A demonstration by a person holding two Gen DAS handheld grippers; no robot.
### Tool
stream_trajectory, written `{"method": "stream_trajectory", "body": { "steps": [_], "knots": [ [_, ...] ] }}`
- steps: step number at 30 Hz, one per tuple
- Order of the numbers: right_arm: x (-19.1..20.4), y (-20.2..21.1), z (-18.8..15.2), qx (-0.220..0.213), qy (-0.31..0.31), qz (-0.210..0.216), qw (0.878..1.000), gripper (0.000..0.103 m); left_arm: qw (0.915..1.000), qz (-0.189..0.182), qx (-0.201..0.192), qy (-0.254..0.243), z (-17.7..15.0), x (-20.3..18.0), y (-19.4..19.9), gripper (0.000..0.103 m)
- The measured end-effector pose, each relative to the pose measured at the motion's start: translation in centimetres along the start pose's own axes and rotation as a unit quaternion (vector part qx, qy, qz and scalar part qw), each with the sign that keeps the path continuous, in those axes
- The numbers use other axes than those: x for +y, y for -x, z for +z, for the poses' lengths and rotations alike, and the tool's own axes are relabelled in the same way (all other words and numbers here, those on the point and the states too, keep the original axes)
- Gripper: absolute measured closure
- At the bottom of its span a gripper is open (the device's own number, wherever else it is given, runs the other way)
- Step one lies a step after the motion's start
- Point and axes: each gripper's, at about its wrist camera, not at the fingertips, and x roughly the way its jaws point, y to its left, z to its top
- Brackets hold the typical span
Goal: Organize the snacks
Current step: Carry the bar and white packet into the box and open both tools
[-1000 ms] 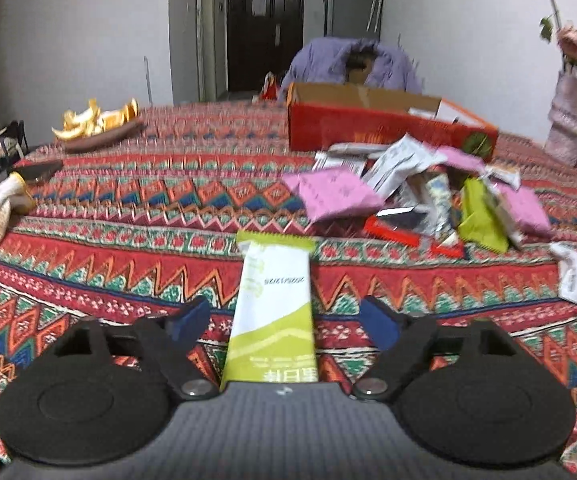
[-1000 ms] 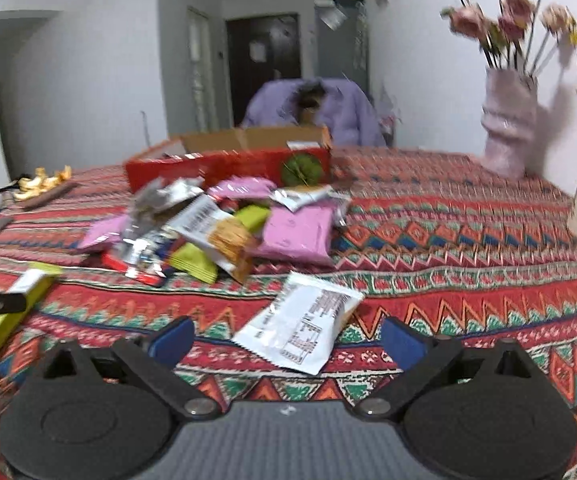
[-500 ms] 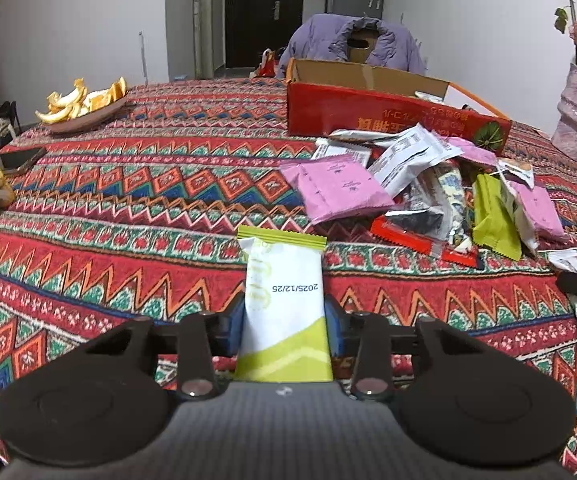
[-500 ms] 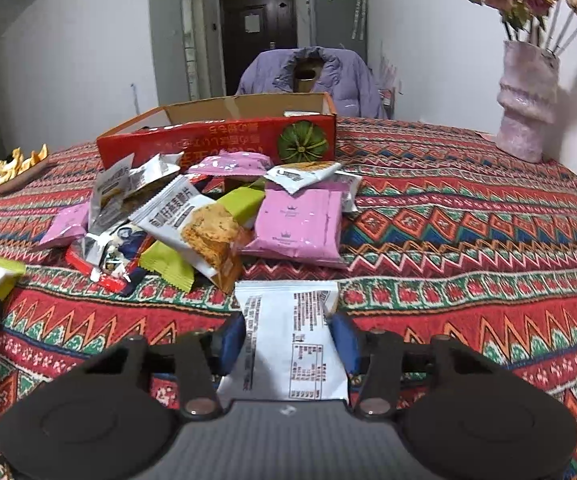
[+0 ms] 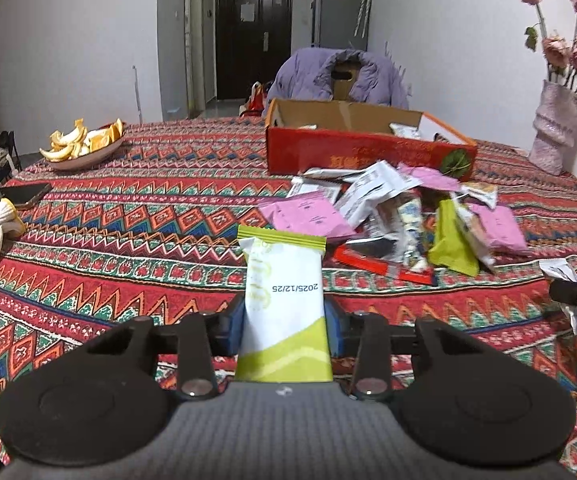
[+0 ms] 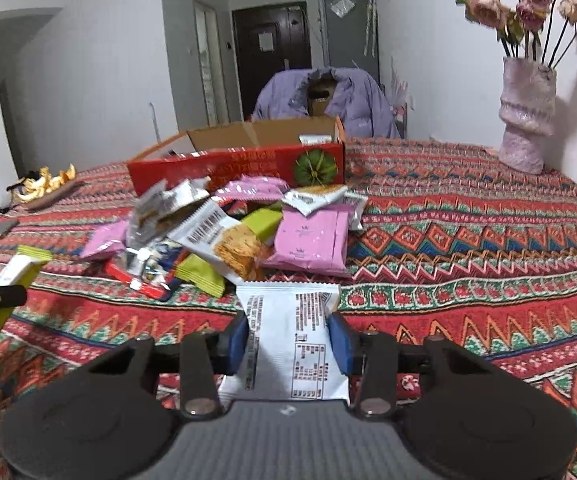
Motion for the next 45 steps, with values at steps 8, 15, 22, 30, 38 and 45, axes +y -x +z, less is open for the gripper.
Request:
{"method": "stream_trajectory", "body": {
  "steps": [8, 15, 22, 30, 38, 45],
  "knots": [
    [-0.3, 2.9, 2.5, -0.035, 0.008, 0.031, 0.999, 0.061, 0.9990, -0.041, -0.011, 0.012, 3.2, -0.5, 1.3, 0.063],
    [-0.3, 0.5, 9.1, -0.060, 0.050, 0.056, 0.995, 0.061, 0.9960, -0.083, -0.018, 0.028, 11.4, -0.4, -1.4, 0.063],
    [0.5, -4.5, 15.8, -0.059, 0.074, 0.099, 0.991, 0.061, 0.9962, -0.077, -0.034, 0.020, 18.8, -1.2, -6.5, 0.063],
    [1.3, -12.9, 22.9, -0.028, 0.067, 0.128, 0.989, 0.061, 0.9956, -0.085, -0.011, 0.037, 24.8, -1.7, -14.2, 0.063],
    [-0.1, -24.5, 29.5, 0.050, 0.010, 0.141, 0.989, 0.061, 0.9958, -0.081, 0.028, 0.031, 28.2, -2.7, -22.2, 0.063],
    [-1.1, -35.5, 31.0, 0.111, 0.019, 0.070, 0.991, 0.061, 0.9940, -0.054, 0.085, 0.042, 29.2, -3.7, -31.4, 0.063]
  ]
}}
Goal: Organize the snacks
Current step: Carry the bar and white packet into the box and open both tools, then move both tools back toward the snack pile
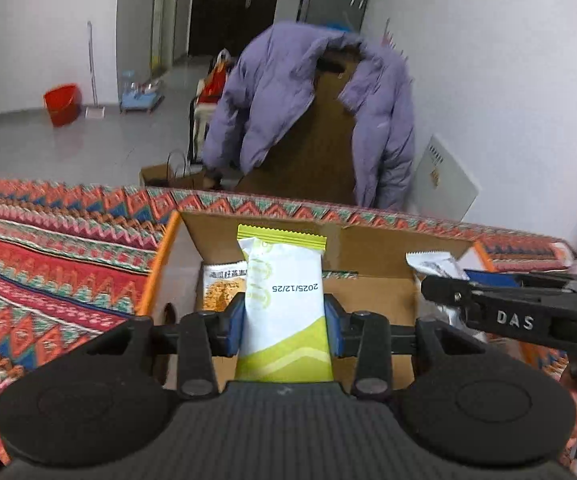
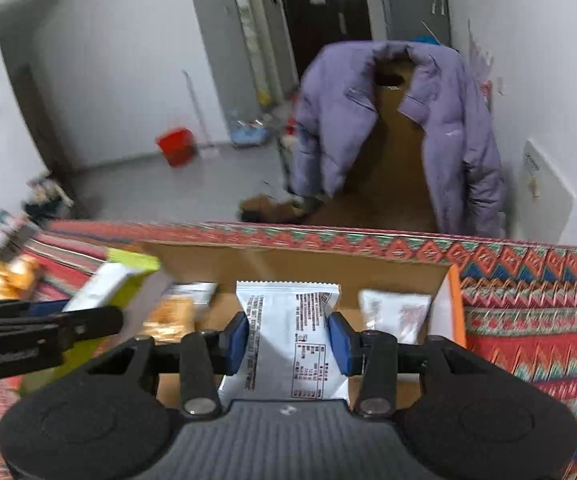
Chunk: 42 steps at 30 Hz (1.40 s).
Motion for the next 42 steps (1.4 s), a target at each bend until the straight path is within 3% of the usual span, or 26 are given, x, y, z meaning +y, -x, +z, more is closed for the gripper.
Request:
{"method": "stream_trajectory", "body": {
  "steps": [8, 12, 16, 22, 29, 37, 42],
  "knots": [
    [-1.5, -6.5, 0.5, 0.043, -0.039, -0.020, 0.998, 0.059, 0.9983, 0.009, 0.058, 0.006, 0.8, -0.8, -7.7, 0.061],
    [-1.6, -6.8, 0.3, 0.035, -0.060, -0.003, 0.998, 0.039, 0.9982, -0.004, 0.060, 0.007, 0.5, -0.7, -7.8, 0.054],
    [-1.9, -5.4, 0.1, 0.026, -0.057, -0.004, 0.998, 0.038, 0.9990, -0.016, 0.042, -0.002, 1.0, -0.7, -6.3, 0.047],
    [-2.2, -0.6, 0.6, 0.006, -0.040, -0.018, 0.999, 0.037, 0.9996, -0.011, 0.009, -0.023, 1.5, 0.3, -1.3, 0.041],
    [-1.3, 8.5, -1.2, -0.035, -0.003, -0.028, 0.999, 0.029, 0.9989, -0.001, -0.028, -0.036, 0.0, 2.5, 7.2, 0.038],
    [0.4, 18.9, -7.2, -0.081, 0.026, -0.021, 0.996, 0.018, 0.9932, -0.023, -0.090, -0.070, -6.0, 3.0, 19.1, 0.026],
    [2.6, 24.7, -12.6, -0.122, 0.036, 0.000, 0.992, 0.013, 0.9878, -0.030, -0.127, -0.084, -12.0, 3.0, 25.0, 0.021]
  ]
}}
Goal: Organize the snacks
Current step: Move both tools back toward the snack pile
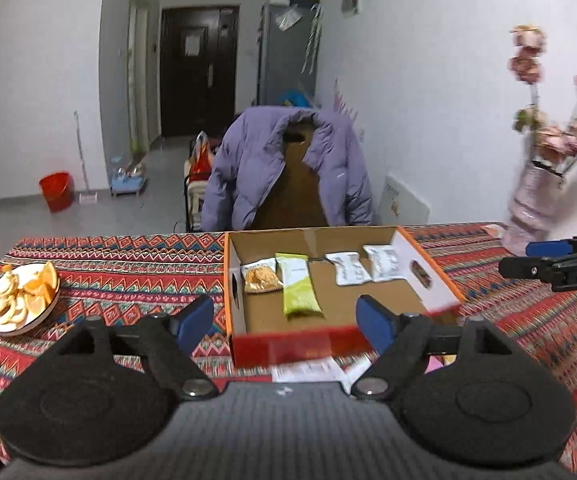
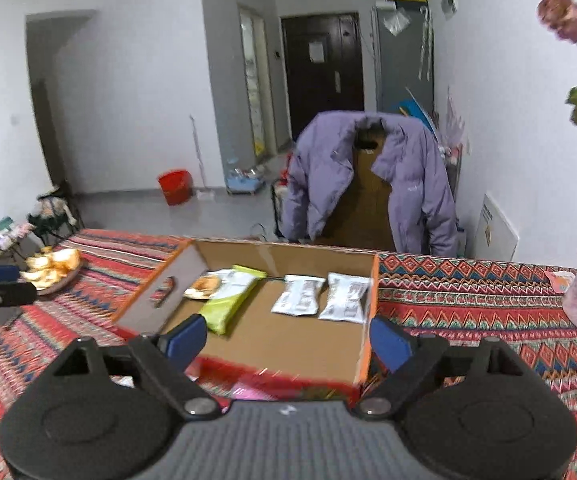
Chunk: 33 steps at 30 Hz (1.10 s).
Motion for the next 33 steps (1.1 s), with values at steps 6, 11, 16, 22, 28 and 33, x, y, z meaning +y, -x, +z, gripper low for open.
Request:
{"method": "stream_trajectory", "body": {
  "steps": [6, 11, 16, 22, 28, 33],
  "knots": [
    [2.8, 6.7, -5.7, -0.043, 0.024, 0.005, 0.999, 0.004, 0.9987, 0.027, -0.044, -0.003, -6.0, -0.9, 7.1, 0.018],
    [5.5, 11.7, -11.3, -0.085, 0.036, -0.011, 0.996, 0.001, 0.9974, 0.032, -0.064, 0.001, -11.4, -2.3, 11.8, 0.013],
    [7.7, 14.6, -18.4, -0.096, 0.032, -0.040, 0.994, 0.000, 0.9972, 0.008, -0.070, 0.024, -18.2, -3.3, 15.3, 0.006],
    [9.0, 16.5, -26.2, -0.087, -0.012, -0.024, 0.996, 0.000, 0.9983, 0.005, -0.052, 0.027, -23.9, -3.5, 16.9, 0.006],
    [8.8, 16.3, -29.4, -0.080, -0.034, -0.049, 0.995, 0.000, 0.9988, 0.024, -0.036, 0.024, -26.1, -3.4, 15.9, 0.006],
    [8.5, 15.4, -29.4, -0.083, -0.031, -0.061, 0.994, 0.000, 0.9990, 0.018, -0.035, 0.021, -25.4, -3.7, 14.9, 0.006]
  ]
}}
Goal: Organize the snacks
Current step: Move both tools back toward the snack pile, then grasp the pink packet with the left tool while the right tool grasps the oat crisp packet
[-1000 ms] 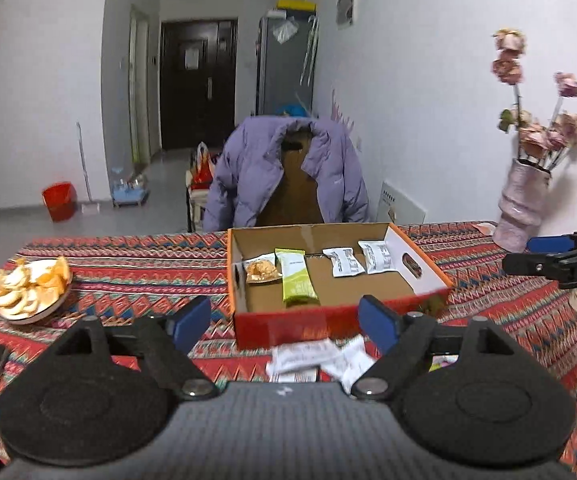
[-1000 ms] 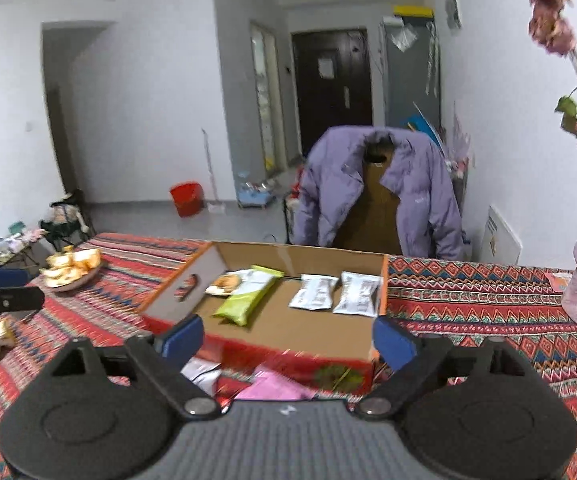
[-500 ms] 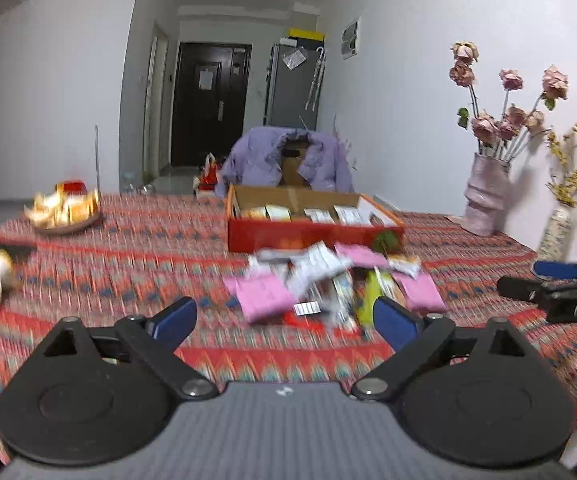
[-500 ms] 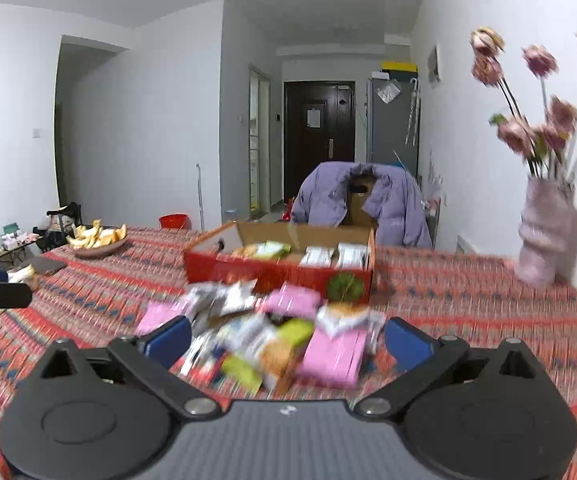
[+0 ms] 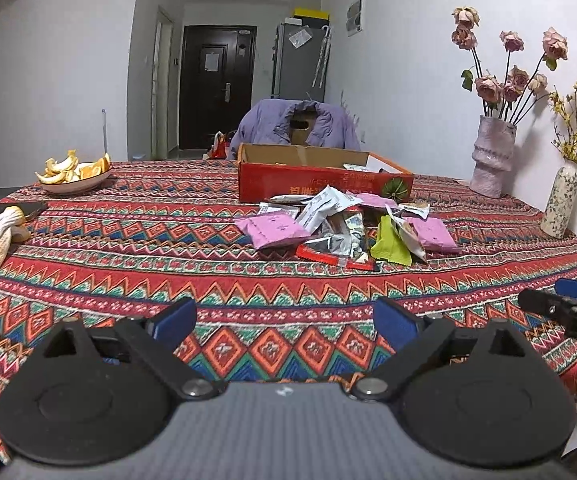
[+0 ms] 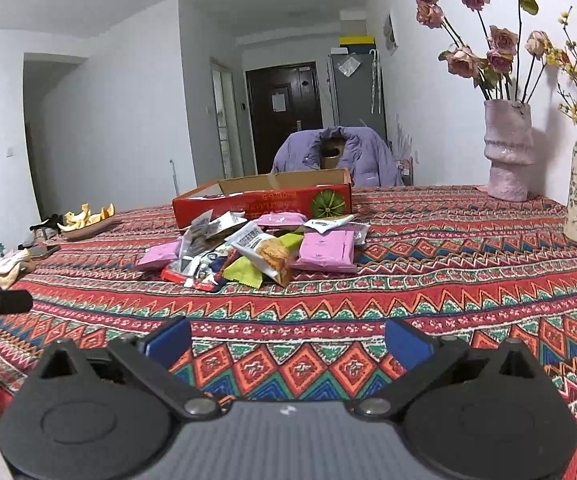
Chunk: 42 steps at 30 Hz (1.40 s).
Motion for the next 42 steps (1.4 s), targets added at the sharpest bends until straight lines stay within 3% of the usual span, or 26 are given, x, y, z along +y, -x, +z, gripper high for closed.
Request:
{"method": "stream_trajectory", "body": {
  "steps": [7, 12, 15, 18, 25, 32, 38, 42],
  "knots": [
    [-0.8, -2.0, 2.3, 0.002, -0.022, 0.035, 0.999, 0.002, 0.9999, 0.004, 0.010, -0.008, 2.2, -0.7, -3.9, 0.009],
    [-0.7, -5.5, 4.1, 0.031, 0.000, 0.007, 0.999, 0.013, 0.9996, 0.007, 0.029, 0.000, 4.6, -0.8, -8.4, 0.014],
    [-1.1, -7.6, 5.2, 0.043, -0.001, 0.006, 0.999, 0.020, 0.9981, 0.038, 0.046, 0.016, 6.2, -0.5, -12.2, 0.014],
    [-1.7, -9.7, 6.3, 0.050, -0.014, 0.005, 0.999, 0.023, 0.9969, 0.046, 0.059, 0.026, 7.4, 0.0, -15.5, 0.014],
    [-0.3, -14.2, 7.8, 0.074, 0.031, 0.061, 0.995, 0.024, 0.9935, 0.033, 0.098, 0.047, 8.7, 1.2, -21.7, 0.014],
    [0.4, -19.1, 7.8, 0.103, 0.035, 0.074, 0.991, 0.036, 0.9893, 0.031, 0.126, 0.066, 8.1, 2.3, -24.6, 0.024],
    [-0.2, -21.2, 8.3, 0.103, 0.047, 0.093, 0.989, 0.036, 0.9914, 0.024, 0.118, 0.051, 7.9, 2.4, -24.9, 0.031],
    [-0.8, -22.7, 9.1, 0.103, 0.062, 0.129, 0.984, 0.037, 0.9912, 0.021, 0.122, 0.048, 7.8, 2.8, -24.4, 0.033]
  ]
}}
